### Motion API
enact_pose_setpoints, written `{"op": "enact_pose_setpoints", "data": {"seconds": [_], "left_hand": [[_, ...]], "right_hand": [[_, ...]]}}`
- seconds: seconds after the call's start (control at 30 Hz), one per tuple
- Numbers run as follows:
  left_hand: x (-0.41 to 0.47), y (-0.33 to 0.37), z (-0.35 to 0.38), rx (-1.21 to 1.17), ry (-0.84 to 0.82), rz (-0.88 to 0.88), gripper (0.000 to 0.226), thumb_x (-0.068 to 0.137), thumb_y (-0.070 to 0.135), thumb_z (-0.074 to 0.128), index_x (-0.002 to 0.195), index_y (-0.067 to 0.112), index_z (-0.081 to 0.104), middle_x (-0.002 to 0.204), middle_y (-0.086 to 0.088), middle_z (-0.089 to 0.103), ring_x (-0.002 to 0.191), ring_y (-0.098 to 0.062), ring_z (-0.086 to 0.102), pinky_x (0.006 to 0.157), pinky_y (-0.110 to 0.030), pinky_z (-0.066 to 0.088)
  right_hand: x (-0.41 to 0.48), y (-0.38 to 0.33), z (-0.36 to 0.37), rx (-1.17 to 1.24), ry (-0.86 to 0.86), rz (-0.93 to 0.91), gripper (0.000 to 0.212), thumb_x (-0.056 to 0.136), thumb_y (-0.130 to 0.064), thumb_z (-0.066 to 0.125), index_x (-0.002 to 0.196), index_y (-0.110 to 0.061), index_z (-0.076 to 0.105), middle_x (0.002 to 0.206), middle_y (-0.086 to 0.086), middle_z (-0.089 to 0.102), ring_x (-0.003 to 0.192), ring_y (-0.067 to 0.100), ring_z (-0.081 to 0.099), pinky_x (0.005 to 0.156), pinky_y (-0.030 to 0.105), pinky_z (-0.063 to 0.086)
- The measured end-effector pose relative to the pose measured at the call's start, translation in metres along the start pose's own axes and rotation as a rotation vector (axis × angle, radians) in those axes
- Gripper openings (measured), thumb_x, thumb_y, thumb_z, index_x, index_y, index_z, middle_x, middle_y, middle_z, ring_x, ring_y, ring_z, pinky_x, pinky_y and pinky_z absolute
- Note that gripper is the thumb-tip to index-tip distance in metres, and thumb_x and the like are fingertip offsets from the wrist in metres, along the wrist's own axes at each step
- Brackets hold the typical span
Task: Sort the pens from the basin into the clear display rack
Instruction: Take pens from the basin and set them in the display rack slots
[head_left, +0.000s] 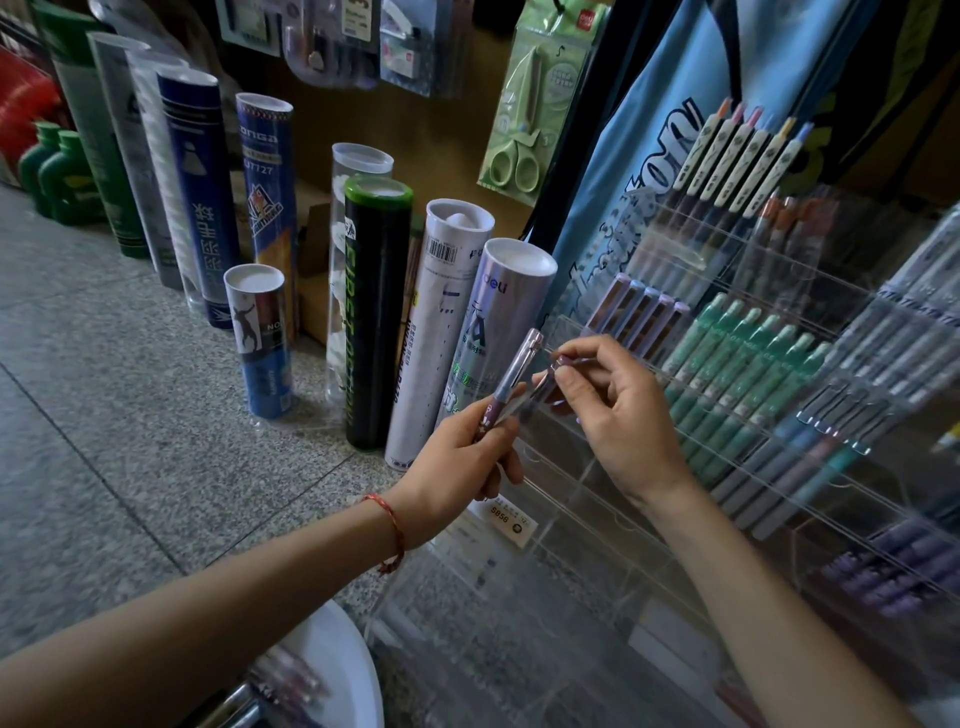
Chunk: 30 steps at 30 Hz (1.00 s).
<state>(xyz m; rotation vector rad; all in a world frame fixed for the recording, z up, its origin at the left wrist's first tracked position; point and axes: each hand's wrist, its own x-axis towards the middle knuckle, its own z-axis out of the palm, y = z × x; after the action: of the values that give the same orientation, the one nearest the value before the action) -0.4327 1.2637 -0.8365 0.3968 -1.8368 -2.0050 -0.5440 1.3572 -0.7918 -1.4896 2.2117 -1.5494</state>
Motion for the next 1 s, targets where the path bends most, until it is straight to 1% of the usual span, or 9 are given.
{"op": "enact_pose_setpoints", "data": {"seconds": [0.2, 0.3, 0.37, 0.43, 0.53, 0.67, 0.77, 0.9, 1.0], "left_hand": [[-0.001, 0.000, 0.000, -0.004, -0.012, 0.001, 0.020, 0.097, 0.014, 0.040, 0.083, 0.025, 0.050, 0.061, -0.005, 0.057, 0.044, -0.011, 0.043, 0.043, -0.018, 0.036], [-0.001, -0.001, 0.000, -0.012, -0.010, 0.001, 0.020, 0.097, 0.014, 0.040, 0.084, 0.026, 0.050, 0.061, -0.006, 0.056, 0.043, -0.011, 0.043, 0.043, -0.018, 0.036], [-0.001, -0.001, 0.002, -0.008, -0.009, 0.001, 0.019, 0.097, 0.015, 0.040, 0.085, 0.025, 0.050, 0.060, -0.005, 0.056, 0.043, -0.010, 0.043, 0.042, -0.018, 0.036], [-0.001, -0.002, 0.002, -0.008, -0.003, 0.001, 0.019, 0.098, 0.015, 0.040, 0.084, 0.023, 0.050, 0.059, -0.004, 0.057, 0.042, -0.010, 0.043, 0.043, -0.019, 0.035], [-0.002, -0.001, 0.003, -0.009, 0.004, 0.002, 0.021, 0.098, 0.015, 0.039, 0.081, 0.022, 0.049, 0.059, -0.003, 0.057, 0.042, -0.009, 0.043, 0.044, -0.021, 0.035], [-0.003, -0.001, 0.003, -0.001, 0.008, -0.002, 0.020, 0.098, 0.015, 0.039, 0.083, 0.023, 0.049, 0.060, -0.005, 0.057, 0.043, -0.010, 0.043, 0.045, -0.021, 0.035], [-0.002, -0.001, 0.005, -0.005, 0.011, 0.002, 0.018, 0.098, 0.015, 0.039, 0.090, 0.024, 0.052, 0.059, -0.004, 0.057, 0.042, -0.010, 0.043, 0.044, -0.021, 0.035], [-0.003, 0.004, 0.002, -0.015, 0.046, 0.017, 0.019, 0.097, 0.015, 0.041, 0.094, 0.027, 0.056, 0.052, 0.001, 0.052, 0.038, -0.004, 0.036, 0.039, -0.014, 0.030], [-0.009, 0.006, 0.002, 0.009, 0.112, 0.057, 0.014, 0.094, 0.018, 0.047, 0.108, 0.018, 0.049, 0.057, 0.000, 0.043, 0.037, 0.000, 0.034, 0.037, -0.012, 0.028]], "right_hand": [[0.001, 0.001, -0.001, -0.016, -0.054, -0.004, 0.018, 0.092, -0.008, 0.054, 0.100, -0.024, 0.059, 0.089, -0.002, 0.066, 0.086, 0.016, 0.066, 0.080, 0.038, 0.056], [-0.002, 0.002, 0.002, -0.151, -0.035, -0.111, 0.014, 0.095, -0.013, 0.049, 0.102, -0.020, 0.058, 0.071, 0.003, 0.062, 0.063, 0.016, 0.058, 0.057, 0.034, 0.051], [-0.004, 0.004, 0.005, -0.242, -0.034, -0.174, 0.019, 0.095, -0.017, 0.043, 0.107, -0.015, 0.057, 0.062, -0.002, 0.054, 0.055, 0.012, 0.052, 0.044, 0.023, 0.040], [-0.005, 0.005, 0.008, -0.307, -0.082, -0.174, 0.029, 0.096, -0.023, 0.038, 0.118, -0.012, 0.054, 0.063, -0.012, 0.050, 0.053, 0.001, 0.050, 0.046, 0.014, 0.037], [-0.005, 0.003, 0.011, -0.338, -0.114, -0.164, 0.028, 0.098, -0.025, 0.043, 0.120, -0.012, 0.053, 0.071, -0.019, 0.055, 0.059, 0.000, 0.056, 0.054, 0.016, 0.047], [-0.001, 0.000, 0.008, -0.364, -0.134, -0.043, 0.011, 0.096, -0.023, 0.049, 0.101, -0.016, 0.056, 0.070, -0.009, 0.062, 0.060, 0.004, 0.060, 0.055, 0.025, 0.051], [-0.001, -0.002, 0.010, -0.476, -0.228, 0.024, 0.009, 0.097, -0.025, 0.046, 0.100, -0.019, 0.053, 0.074, -0.001, 0.065, 0.069, 0.019, 0.061, 0.064, 0.038, 0.052], [-0.003, -0.009, 0.013, -0.561, -0.285, 0.057, 0.012, 0.098, -0.027, 0.042, 0.102, -0.020, 0.051, 0.073, 0.000, 0.060, 0.067, 0.022, 0.055, 0.061, 0.034, 0.046], [-0.002, -0.008, 0.013, -0.683, -0.315, 0.096, 0.017, 0.099, -0.030, 0.038, 0.106, -0.020, 0.050, 0.080, 0.004, 0.061, 0.068, 0.023, 0.053, 0.057, 0.031, 0.041]]}}
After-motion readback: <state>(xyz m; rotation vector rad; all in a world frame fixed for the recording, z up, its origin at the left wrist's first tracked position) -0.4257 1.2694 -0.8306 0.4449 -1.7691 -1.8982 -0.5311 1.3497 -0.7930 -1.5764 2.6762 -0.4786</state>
